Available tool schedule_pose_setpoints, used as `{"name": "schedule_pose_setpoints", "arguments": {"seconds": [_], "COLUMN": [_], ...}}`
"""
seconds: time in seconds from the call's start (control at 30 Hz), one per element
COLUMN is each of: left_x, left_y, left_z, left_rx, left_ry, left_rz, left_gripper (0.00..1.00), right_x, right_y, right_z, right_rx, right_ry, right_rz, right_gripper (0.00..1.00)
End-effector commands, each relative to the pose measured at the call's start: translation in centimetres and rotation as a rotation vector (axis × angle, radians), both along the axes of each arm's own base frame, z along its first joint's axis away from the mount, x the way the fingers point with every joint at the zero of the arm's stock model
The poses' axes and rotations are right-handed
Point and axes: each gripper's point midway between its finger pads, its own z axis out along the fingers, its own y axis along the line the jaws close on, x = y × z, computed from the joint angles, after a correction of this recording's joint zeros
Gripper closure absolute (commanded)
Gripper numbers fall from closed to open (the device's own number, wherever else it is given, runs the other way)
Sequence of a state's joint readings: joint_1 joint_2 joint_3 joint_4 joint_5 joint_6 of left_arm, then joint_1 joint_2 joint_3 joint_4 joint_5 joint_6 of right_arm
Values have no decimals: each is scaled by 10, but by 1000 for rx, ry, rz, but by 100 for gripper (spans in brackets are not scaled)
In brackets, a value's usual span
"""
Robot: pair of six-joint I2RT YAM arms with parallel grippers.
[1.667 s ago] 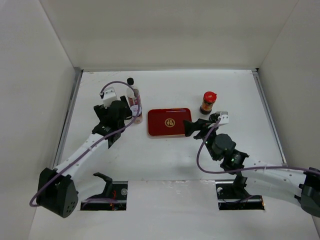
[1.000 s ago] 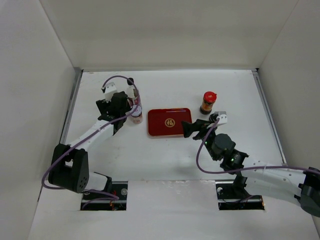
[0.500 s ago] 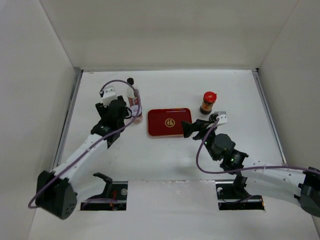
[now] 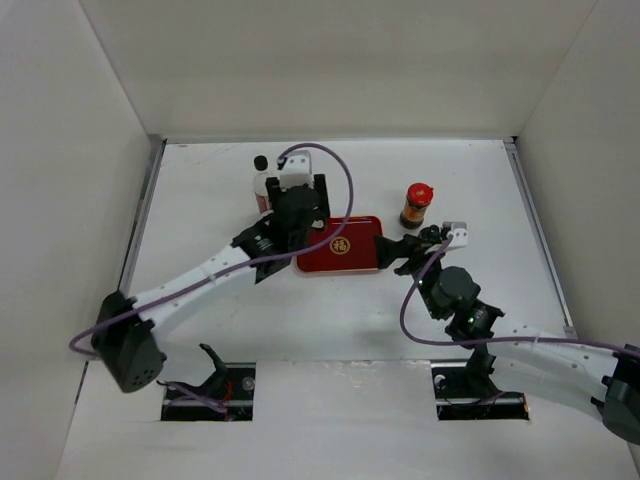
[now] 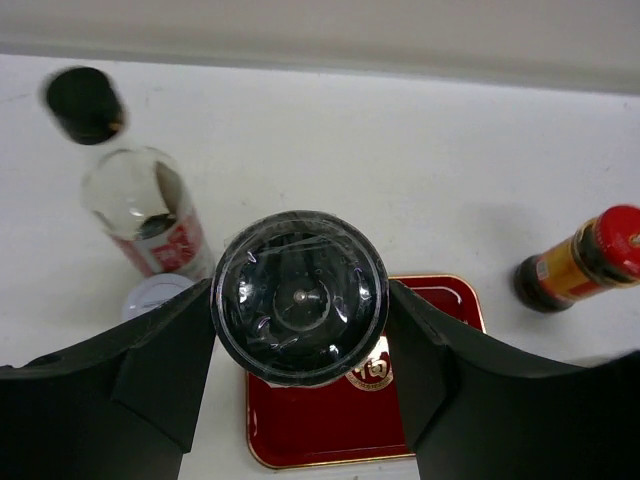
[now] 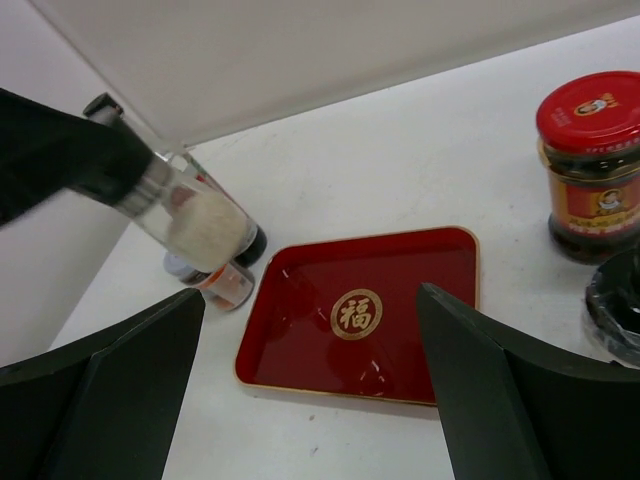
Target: Organize the condiment bottles
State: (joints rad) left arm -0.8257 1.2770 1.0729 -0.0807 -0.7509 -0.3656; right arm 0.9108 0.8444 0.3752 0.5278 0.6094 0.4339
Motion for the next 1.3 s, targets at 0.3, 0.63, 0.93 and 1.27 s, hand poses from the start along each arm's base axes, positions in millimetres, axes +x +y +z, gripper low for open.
{"name": "schedule_pose_setpoints", "arguments": {"seconds": [0.3, 0.63, 0.93, 1.27], "left_x": [66, 77, 71, 53], "left_y": [-48, -39, -31, -19], "left_z": [-35, -76, -98, -80], "left_rx": [-20, 19, 53, 30], "left_ry": [-16, 25, 64, 31], "left_rz": [-20, 6, 22, 28], "left_gripper": [58, 58, 58, 58], "right_x": [7, 10, 11, 11], "right_y": [-13, -11, -14, -14], "right_z": [2, -2, -2, 0], "right_rx": [53, 47, 52, 53], "right_ry": [1, 14, 12, 8], "right_rz": [-50, -48, -54, -56], "right_gripper": [7, 7, 6, 6]}}
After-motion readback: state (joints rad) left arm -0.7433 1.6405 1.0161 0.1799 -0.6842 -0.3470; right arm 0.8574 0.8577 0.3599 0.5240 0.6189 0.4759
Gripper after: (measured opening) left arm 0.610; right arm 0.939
